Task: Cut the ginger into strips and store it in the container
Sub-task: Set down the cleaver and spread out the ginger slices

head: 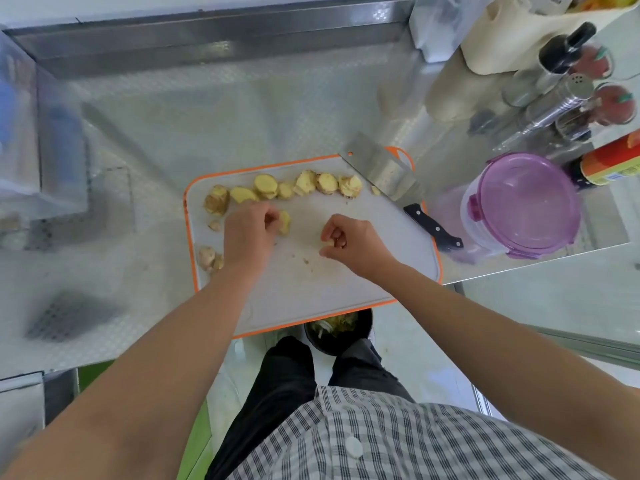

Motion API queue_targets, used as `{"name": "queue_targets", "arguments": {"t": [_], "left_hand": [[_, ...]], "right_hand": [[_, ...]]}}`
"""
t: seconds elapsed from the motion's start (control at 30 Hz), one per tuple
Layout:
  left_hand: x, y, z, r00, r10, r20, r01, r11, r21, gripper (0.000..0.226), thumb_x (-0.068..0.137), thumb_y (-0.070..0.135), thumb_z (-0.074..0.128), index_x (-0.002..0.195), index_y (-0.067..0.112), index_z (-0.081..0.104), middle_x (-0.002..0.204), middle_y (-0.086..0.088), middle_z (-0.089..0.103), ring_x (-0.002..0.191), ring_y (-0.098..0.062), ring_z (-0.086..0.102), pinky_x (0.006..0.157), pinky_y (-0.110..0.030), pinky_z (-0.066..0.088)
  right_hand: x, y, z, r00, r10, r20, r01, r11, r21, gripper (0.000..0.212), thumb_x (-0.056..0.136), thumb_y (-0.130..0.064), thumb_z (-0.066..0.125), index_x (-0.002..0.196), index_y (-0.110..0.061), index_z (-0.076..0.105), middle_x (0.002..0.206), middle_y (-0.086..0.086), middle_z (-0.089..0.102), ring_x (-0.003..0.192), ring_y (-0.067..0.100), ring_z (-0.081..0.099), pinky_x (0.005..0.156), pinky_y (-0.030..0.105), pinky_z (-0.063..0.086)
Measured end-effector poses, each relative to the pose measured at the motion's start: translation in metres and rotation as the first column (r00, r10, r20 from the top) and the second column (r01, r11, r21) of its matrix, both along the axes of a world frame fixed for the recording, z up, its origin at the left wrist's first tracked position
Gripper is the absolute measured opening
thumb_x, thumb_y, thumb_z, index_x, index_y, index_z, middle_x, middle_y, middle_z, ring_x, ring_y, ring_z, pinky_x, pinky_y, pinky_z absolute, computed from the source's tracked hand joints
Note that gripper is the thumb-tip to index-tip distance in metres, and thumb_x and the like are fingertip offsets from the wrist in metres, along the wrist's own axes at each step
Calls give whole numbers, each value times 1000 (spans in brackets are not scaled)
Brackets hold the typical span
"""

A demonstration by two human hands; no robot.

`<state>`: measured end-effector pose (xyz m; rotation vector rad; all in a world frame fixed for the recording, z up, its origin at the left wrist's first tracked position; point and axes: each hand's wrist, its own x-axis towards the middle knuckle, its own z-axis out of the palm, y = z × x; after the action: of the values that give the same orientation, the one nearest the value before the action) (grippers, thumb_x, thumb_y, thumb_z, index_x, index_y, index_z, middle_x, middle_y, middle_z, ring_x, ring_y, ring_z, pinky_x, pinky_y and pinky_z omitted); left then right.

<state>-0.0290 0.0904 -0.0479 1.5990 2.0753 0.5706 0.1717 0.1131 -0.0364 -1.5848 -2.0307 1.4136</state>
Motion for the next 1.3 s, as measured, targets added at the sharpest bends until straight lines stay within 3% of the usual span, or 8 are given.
{"name": "queue_targets", "arguments": {"t": [0.13,0.33,0.5,0.67,0.83,0.93,1.17,1.3], "left_hand": [[-1,-3,-2,985,-73,-158,73,997,-2,30,79,13,74,108,7,68,92,-18,60,85,-37,59,74,-42,46],[-2,-6,2,994,-60,-96,57,998,-36,30,75,15,79,102,8,68,97,-15,54,82,-33,57,72,-36,44],[-2,-3,0,998,-53,-42,51,998,-48,24,75,13,78,93,6,64,90,-11,62,84,-30,59,73,-35,42],[1,-5,3,991,88,98,-81,994,-70,25,78,15,76,101,9,70,91,-9,70,85,-26,63,81,-34,47],[12,-5,3,899,251,359,-181,959,-216,18,73,23,79,86,18,69,76,1,66,71,-17,61,76,-40,53],[22,-6,2,855,324,405,-231,937,-261,15,65,32,78,75,26,67,71,-2,68,67,-23,63,75,-45,56],[33,-19,-1,977,207,55,-191,958,-214,18,77,30,77,88,19,69,86,1,64,80,-18,60,67,-27,38],[28,-23,0,986,141,93,-128,983,-133,28,74,26,80,96,18,64,86,4,62,78,-13,55,72,-26,39]], "right_hand": [[2,17,0,998,-49,31,48,999,24,22,77,-4,70,96,-13,63,80,-4,56,67,6,51,67,14,44],[2,26,-4,958,21,286,-69,985,159,11,80,-13,68,91,-15,66,88,-1,57,80,21,58,73,33,48],[5,23,-4,944,63,324,-140,965,222,23,82,-21,71,101,-16,61,100,1,54,83,22,57,71,37,48],[2,27,-2,897,119,425,-221,954,200,21,88,-27,64,105,-17,58,109,2,53,101,21,52,75,32,43],[-1,27,0,902,143,408,-247,945,214,28,88,-20,64,113,-17,53,115,2,49,107,21,49,76,33,44],[-2,28,-1,875,163,456,-285,934,214,20,89,-21,63,108,-17,57,115,4,49,110,22,47,80,33,44],[-5,27,-5,865,180,469,-313,923,223,10,88,-14,60,97,-17,59,108,3,54,104,23,49,83,31,42],[3,28,-3,974,-26,227,13,998,57,13,83,-16,65,95,-18,61,95,1,62,86,18,59,75,32,50]]}}
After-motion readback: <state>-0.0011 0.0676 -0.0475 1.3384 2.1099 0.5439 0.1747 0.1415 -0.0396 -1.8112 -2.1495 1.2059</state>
